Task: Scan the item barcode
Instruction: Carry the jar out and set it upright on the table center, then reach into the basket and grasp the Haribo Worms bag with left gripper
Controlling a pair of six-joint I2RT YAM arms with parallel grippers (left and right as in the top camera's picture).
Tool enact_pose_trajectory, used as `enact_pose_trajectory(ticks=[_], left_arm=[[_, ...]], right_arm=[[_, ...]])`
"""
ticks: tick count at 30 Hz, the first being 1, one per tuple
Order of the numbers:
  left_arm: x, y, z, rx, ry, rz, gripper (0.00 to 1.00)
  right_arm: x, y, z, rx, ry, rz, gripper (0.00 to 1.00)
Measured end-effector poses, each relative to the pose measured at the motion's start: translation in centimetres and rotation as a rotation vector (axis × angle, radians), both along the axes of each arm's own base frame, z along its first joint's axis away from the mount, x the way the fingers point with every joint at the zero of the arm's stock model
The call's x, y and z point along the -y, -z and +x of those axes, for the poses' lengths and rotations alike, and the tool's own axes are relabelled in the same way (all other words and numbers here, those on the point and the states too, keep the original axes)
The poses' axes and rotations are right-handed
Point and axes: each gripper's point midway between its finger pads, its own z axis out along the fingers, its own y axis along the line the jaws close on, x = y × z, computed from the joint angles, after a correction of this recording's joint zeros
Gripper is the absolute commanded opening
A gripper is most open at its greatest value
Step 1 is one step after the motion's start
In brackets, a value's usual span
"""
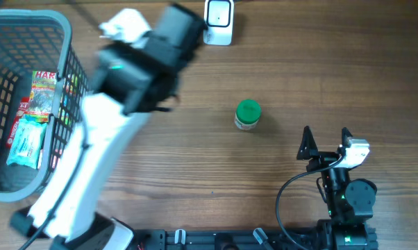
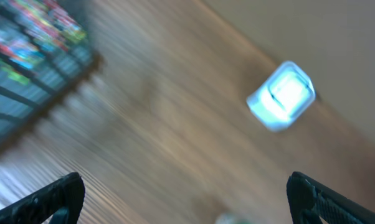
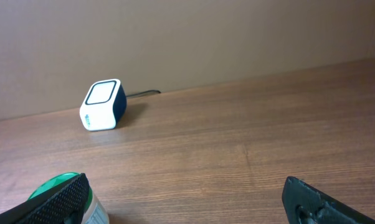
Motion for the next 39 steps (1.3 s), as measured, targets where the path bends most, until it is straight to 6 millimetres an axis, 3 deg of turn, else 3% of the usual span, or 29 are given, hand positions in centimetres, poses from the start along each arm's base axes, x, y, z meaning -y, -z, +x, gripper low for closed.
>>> enact_pose_trajectory(ticks=[2, 5, 7, 12, 16, 19, 21, 26, 28, 35, 38, 39], left_arm=[[-6.8, -2.2, -0.3, 0.06, -0.172, 0.016, 1.0], [-12.4, -2.7, -0.4, 0.07, -0.323, 0.04, 1.0], [-17.2, -2.4, -0.7, 0.047, -0.452, 0.049, 1.0], [-24.1, -0.5, -0.9, 0.003, -0.642, -0.012, 1.0], [-28.0, 4.4, 0.8, -0.136, -0.716, -0.019, 1.0], [-29.4, 9.3, 3.3, -0.279, -0.652, 0.018, 1.0], [-29.9, 10.9, 3.6, -0.336, -0.63, 0.028, 1.0], [-32.1, 12.2, 2.6, -0.403, -0.578, -0.012, 1.0], [-32.4, 12.5, 1.8, -0.475, -0.457, 0.003, 1.0], [-30.7, 13.3, 4.6, -0.501, 0.009, 0.065, 1.0], [-30.6, 16.7, 5.3, -0.534, 0.127, 0.095, 1.0], [-30.4, 19.1, 5.4, -0.554, 0.181, 0.096, 1.0]], right_arm=[[0.0, 0.0, 0.0, 0.0, 0.0, 0.0, 1.0], [0.0, 0.0, 0.0, 0.0, 0.0, 0.0, 1.0], [0.0, 0.0, 0.0, 0.0, 0.0, 0.0, 1.0], [0.0, 0.0, 0.0, 0.0, 0.0, 0.0, 1.0], [0.0, 0.0, 0.0, 0.0, 0.0, 0.0, 1.0], [0.0, 0.0, 0.0, 0.0, 0.0, 0.0, 1.0], [0.0, 0.0, 0.0, 0.0, 0.0, 0.0, 1.0], [0.0, 0.0, 0.0, 0.0, 0.0, 0.0, 1.0], [0.0, 0.0, 0.0, 0.0, 0.0, 0.0, 1.0], [0.0, 0.0, 0.0, 0.0, 0.0, 0.0, 1.0], [0.0, 0.0, 0.0, 0.0, 0.0, 0.0, 1.0], [0.0, 0.0, 0.0, -0.001, 0.0, 0.0, 1.0]])
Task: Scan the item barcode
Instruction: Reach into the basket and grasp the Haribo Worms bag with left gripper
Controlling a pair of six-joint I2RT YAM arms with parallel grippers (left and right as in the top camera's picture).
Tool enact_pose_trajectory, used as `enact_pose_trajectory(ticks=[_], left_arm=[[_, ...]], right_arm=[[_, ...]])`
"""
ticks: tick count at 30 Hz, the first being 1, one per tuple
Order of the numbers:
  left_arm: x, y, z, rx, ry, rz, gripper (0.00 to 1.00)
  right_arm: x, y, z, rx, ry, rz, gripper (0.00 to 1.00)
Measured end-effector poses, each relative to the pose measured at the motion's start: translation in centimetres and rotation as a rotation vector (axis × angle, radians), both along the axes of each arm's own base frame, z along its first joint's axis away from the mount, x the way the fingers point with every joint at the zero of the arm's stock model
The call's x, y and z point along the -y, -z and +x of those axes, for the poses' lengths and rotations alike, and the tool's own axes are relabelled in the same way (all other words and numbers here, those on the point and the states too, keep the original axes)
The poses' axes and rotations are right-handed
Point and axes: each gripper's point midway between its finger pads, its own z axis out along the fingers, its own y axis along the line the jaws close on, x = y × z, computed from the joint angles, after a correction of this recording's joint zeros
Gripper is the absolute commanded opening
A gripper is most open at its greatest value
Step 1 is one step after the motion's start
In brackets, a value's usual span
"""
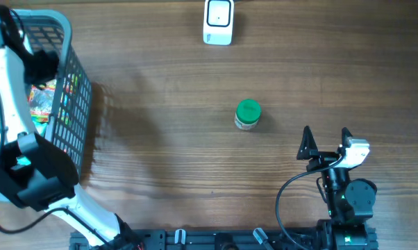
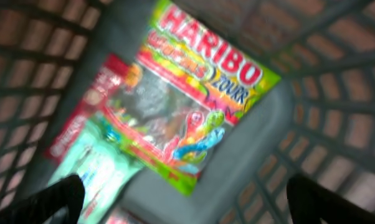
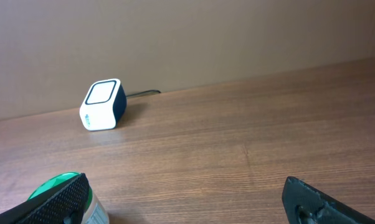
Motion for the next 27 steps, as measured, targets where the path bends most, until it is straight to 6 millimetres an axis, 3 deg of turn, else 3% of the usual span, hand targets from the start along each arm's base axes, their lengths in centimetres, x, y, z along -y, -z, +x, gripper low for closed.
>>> enact_pose_trajectory(ticks=[6, 12, 13, 14, 16, 17, 25, 27], left_arm=[[-0.4, 8.0, 1.5, 0.05, 0.1, 0.031, 1.0], [-1.4, 9.1, 3.3, 0.156, 0.12, 0.083, 1.0], [-1.9, 9.2, 3.3, 0.16, 0.112, 0.085, 0.95], [-2.5, 9.8, 2.9, 0.149, 0.099, 0.08, 0.75], [-2.8, 11.2, 2.5, 0.133, 0.086, 0.042, 0.5], [-2.9, 11.3, 2.4, 0.125, 0.088, 0.038, 0.04], [-2.8, 10.2, 1.1, 0.069, 0.081, 0.025, 0.04], [-3.3, 7.9, 1.1, 0.095, 0.044, 0.042, 0.04]], right_arm=[[0.0, 0.0, 0.0, 0.0, 0.0, 0.0, 1.0], [0.0, 0.0, 0.0, 0.0, 0.0, 0.0, 1.0], [0.0, 0.0, 0.0, 0.0, 0.0, 0.0, 1.0], [0.0, 0.0, 0.0, 0.0, 0.0, 0.0, 1.0], [0.0, 0.0, 0.0, 0.0, 0.0, 0.0, 1.0], [0.0, 0.0, 0.0, 0.0, 0.0, 0.0, 1.0], [0.0, 0.0, 0.0, 0.0, 0.0, 0.0, 1.0], [0.0, 0.0, 0.0, 0.0, 0.0, 0.0, 1.0]])
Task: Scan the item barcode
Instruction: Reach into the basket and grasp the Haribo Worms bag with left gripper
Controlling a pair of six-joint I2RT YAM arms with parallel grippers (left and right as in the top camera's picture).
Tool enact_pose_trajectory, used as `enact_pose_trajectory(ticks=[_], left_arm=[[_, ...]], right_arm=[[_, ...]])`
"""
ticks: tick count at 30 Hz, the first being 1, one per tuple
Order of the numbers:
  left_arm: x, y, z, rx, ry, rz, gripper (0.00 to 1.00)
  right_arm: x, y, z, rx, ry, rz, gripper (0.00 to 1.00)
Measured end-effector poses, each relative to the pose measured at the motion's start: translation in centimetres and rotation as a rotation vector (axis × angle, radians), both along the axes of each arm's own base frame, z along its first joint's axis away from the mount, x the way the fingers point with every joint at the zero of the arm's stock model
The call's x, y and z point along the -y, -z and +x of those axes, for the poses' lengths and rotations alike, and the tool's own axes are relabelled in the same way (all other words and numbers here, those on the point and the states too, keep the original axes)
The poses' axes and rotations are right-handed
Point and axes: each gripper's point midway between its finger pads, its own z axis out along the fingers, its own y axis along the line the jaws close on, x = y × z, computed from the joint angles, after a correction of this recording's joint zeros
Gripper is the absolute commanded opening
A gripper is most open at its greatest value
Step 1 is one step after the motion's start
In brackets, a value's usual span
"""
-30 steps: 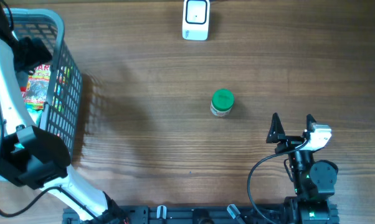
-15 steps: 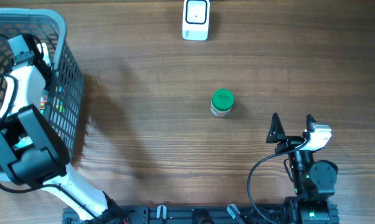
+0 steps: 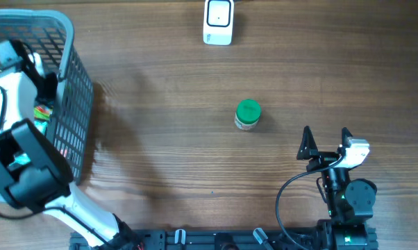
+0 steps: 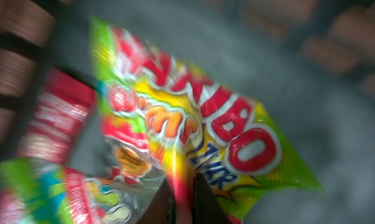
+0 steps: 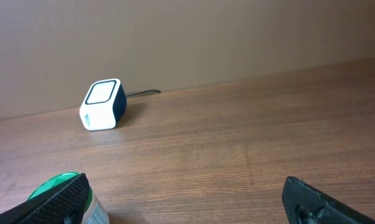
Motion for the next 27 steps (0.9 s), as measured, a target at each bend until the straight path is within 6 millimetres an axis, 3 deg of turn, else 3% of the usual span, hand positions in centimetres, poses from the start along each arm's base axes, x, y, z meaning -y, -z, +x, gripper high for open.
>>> enact_pose_trajectory(ticks=[1, 2, 4, 5, 6, 7, 8, 9, 11, 13, 14, 15, 16, 18, 27], left_arm=[[-0.6, -3.4, 0.8, 0.082, -0.044, 0.028, 0.04], [-1.1, -9.1, 1.7, 0.204, -0.053, 0.086, 0.04], [-0.8, -16.6, 1.0, 0.371, -0.099, 0.139, 0.04], [-0.1, -22.4, -0.5, 0.499, -0.122, 0.177, 0.04], [0.7, -26.9, -2.0, 0.602, -0.133, 0.213, 0.22], [1.6, -31.0, -3.8, 0.697, -0.139, 0.245, 0.5], [2.5, -33.8, -5.5, 0.762, -0.141, 0.268, 1.0], [3.0, -34.9, -6.8, 0.778, -0.148, 0.273, 1.0], [2.5, -33.2, -7.4, 0.718, -0.171, 0.251, 1.0], [0.7, -28.0, -6.3, 0.582, -0.209, 0.198, 1.0], [-0.6, -23.4, -5.5, 0.471, -0.231, 0.153, 1.0], [-1.8, -17.4, -5.1, 0.33, -0.257, 0.093, 1.0], [-2.3, -13.7, -5.1, 0.242, -0.27, 0.053, 1.0], [-2.8, -8.7, -4.7, 0.13, -0.254, 0.0, 1.0], [-1.4, 1.7, -3.4, -0.102, 0.038, -0.106, 1.0]], right_arm=[[0.0, 0.0, 0.0, 0.0, 0.0, 0.0, 1.0], [0.0, 0.0, 0.0, 0.0, 0.0, 0.0, 1.0], [0.0, 0.0, 0.0, 0.0, 0.0, 0.0, 1.0], [0.0, 0.0, 0.0, 0.0, 0.0, 0.0, 1.0], [0.0, 0.0, 0.0, 0.0, 0.0, 0.0, 1.0], [0.0, 0.0, 0.0, 0.0, 0.0, 0.0, 1.0], [0.0, 0.0, 0.0, 0.0, 0.0, 0.0, 1.0], [0.0, 0.0, 0.0, 0.0, 0.0, 0.0, 1.0], [0.0, 0.0, 0.0, 0.0, 0.0, 0.0, 1.0], [0.0, 0.0, 0.0, 0.0, 0.0, 0.0, 1.0], [0.0, 0.0, 0.0, 0.0, 0.0, 0.0, 1.0], [0.0, 0.0, 0.0, 0.0, 0.0, 0.0, 0.99], [0.0, 0.0, 0.0, 0.0, 0.0, 0.0, 1.0], [0.0, 0.0, 0.0, 0.0, 0.0, 0.0, 1.0], [0.0, 0.0, 0.0, 0.0, 0.0, 0.0, 1.0]])
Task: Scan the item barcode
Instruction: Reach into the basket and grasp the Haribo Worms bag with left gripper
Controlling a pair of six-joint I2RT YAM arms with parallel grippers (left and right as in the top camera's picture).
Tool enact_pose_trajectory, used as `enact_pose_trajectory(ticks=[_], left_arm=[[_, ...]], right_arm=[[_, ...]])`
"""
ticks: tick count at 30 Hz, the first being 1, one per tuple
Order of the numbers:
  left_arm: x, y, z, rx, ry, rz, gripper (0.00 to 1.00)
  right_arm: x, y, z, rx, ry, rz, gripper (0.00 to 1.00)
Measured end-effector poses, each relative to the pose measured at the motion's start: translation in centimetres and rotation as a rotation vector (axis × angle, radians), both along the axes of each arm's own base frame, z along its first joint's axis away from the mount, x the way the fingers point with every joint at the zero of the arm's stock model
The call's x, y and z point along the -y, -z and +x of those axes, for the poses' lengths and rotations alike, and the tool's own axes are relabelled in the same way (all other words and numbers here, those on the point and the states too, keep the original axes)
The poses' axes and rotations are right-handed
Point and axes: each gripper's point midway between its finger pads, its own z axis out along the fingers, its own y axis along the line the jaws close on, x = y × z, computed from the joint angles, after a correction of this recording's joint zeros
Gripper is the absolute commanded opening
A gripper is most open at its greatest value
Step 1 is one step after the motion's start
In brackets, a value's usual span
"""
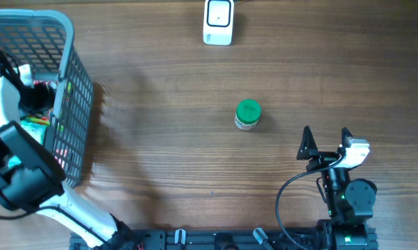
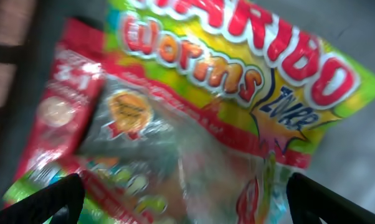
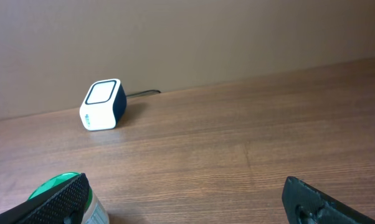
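Note:
A Haribo worms bag [image 2: 237, 93], yellow-green with red letters, fills the left wrist view and lies in the grey wire basket [image 1: 70, 42]. My left gripper [image 2: 187, 211] is down inside the basket right over the bag, open, with its fingertips [image 2: 50, 202] spread at either side. The white scanner [image 1: 218, 21] stands at the far edge of the table. My right gripper [image 1: 327, 142] rests open near the front right, nothing between its fingers.
A red packet [image 2: 56, 118] lies under the bag's left side in the basket. A green-lidded jar [image 1: 248, 114] stands mid-table, just left of the right gripper; the right wrist view also shows the jar [image 3: 60, 196] and the scanner [image 3: 103, 104].
In the left wrist view the dark fingers were close together at the bag's lower edge; now they stand wide apart with the bag beneath them. The right arm has not moved.
My left arm was over the table between basket and scanner, gripper open. Then it was above the basket, open, looking down on the bag. Then it was low in the basket with fingers together at the bag. Now they are open over it.

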Motion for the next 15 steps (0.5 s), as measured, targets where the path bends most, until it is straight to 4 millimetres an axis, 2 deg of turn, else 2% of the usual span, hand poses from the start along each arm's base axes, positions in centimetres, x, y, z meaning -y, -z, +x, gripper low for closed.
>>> enact_pose_trajectory(ticks=[1, 2, 3, 4, 5, 6, 12, 15], left_arm=[[0.1, 0.9, 0.1, -0.013, 0.027, -0.01, 0.97], [0.3, 1.2, 0.2, -0.013, 0.049, -0.018, 0.88], [0.3, 1.3, 0.3, -0.01, 0.059, -0.02, 0.7], [0.4, 1.3, 0.4, -0.007, 0.081, -0.023, 0.39], [0.6, 1.5, 0.6, -0.003, 0.095, -0.032, 0.17], [0.8, 1.6, 0.7, -0.002, 0.101, -0.038, 0.04], [1.0, 1.3, 1.1, 0.008, 0.121, -0.038, 0.04], [1.0, 0.1, 1.1, 0.026, 0.106, -0.029, 0.04]], right_arm=[[0.0, 0.0, 0.0, 0.0, 0.0, 0.0, 1.0], [0.0, 0.0, 0.0, 0.0, 0.0, 0.0, 1.0], [0.0, 0.0, 0.0, 0.0, 0.0, 0.0, 1.0], [0.0, 0.0, 0.0, 0.0, 0.0, 0.0, 1.0], [0.0, 0.0, 0.0, 0.0, 0.0, 0.0, 1.0], [0.0, 0.0, 0.0, 0.0, 0.0, 0.0, 1.0], [0.0, 0.0, 0.0, 0.0, 0.0, 0.0, 1.0], [0.0, 0.0, 0.0, 0.0, 0.0, 0.0, 1.0]])
